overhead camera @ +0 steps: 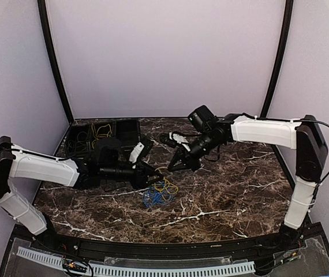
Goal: Untangle the cables
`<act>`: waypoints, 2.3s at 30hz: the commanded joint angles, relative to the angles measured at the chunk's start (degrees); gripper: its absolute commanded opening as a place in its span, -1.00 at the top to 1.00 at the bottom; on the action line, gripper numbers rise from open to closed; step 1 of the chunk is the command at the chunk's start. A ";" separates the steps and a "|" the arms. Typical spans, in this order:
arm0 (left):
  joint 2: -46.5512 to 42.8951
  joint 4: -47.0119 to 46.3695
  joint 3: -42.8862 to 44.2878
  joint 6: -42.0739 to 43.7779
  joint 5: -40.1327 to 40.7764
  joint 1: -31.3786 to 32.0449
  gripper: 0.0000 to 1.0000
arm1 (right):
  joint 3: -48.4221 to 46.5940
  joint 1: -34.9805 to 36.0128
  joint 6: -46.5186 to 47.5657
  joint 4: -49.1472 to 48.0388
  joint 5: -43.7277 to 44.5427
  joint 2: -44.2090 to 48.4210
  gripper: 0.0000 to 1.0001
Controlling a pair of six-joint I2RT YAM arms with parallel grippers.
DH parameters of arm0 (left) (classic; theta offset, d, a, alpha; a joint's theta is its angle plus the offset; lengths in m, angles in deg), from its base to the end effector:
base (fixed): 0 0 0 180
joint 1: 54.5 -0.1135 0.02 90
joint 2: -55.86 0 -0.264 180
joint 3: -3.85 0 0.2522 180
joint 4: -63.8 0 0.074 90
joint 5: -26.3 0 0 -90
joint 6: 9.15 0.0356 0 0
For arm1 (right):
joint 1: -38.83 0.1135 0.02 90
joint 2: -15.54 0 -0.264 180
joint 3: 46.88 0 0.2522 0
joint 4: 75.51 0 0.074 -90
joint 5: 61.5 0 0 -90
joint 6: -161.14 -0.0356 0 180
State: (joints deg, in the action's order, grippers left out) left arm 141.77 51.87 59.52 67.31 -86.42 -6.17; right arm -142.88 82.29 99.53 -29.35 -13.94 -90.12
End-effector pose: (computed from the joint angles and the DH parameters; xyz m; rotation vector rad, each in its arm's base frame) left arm 0.2028 -0.2485 0.2162 0.8753 1.8225 -1.0878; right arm 0.2711 0.2900 0.2424 -1.6786 1.8170 1.0445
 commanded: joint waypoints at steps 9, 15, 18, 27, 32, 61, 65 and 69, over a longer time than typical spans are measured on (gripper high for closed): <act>-1.63 -3.19 1.44 -2.98 3.85 0.47 1.00 | 1.45 0.48 -3.91 -6.34 -0.63 3.08 0.57; -3.73 -1.72 0.51 -3.77 8.87 0.45 1.00 | 0.51 0.57 -8.23 -13.89 -0.59 -2.21 -0.01; -4.70 -1.93 -0.53 -4.50 9.57 0.41 1.00 | 0.08 0.97 -10.45 -18.52 -1.29 -5.53 -0.08; -10.89 -0.78 -1.68 -6.92 10.35 0.62 1.00 | 0.44 2.09 -22.85 -32.89 -8.55 -15.59 0.56; -16.14 4.53 1.99 -4.99 11.70 1.61 1.00 | -0.14 3.17 -25.05 -33.38 -8.89 -19.63 0.71; -16.45 39.88 59.44 23.01 44.04 2.03 1.00 | 0.76 3.06 -19.06 -25.22 1.10 -20.04 0.59; -12.39 43.17 72.65 22.48 44.51 2.07 1.00 | 1.73 3.03 -17.84 -24.50 3.80 -20.04 0.59; -11.74 37.86 79.26 22.85 44.93 2.26 1.00 | 0.54 3.12 -16.79 -22.22 6.07 -23.24 0.60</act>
State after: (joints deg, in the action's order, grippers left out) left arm 132.74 94.60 132.06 89.27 -44.13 -4.33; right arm -142.01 85.24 80.47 -55.44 -12.85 -111.72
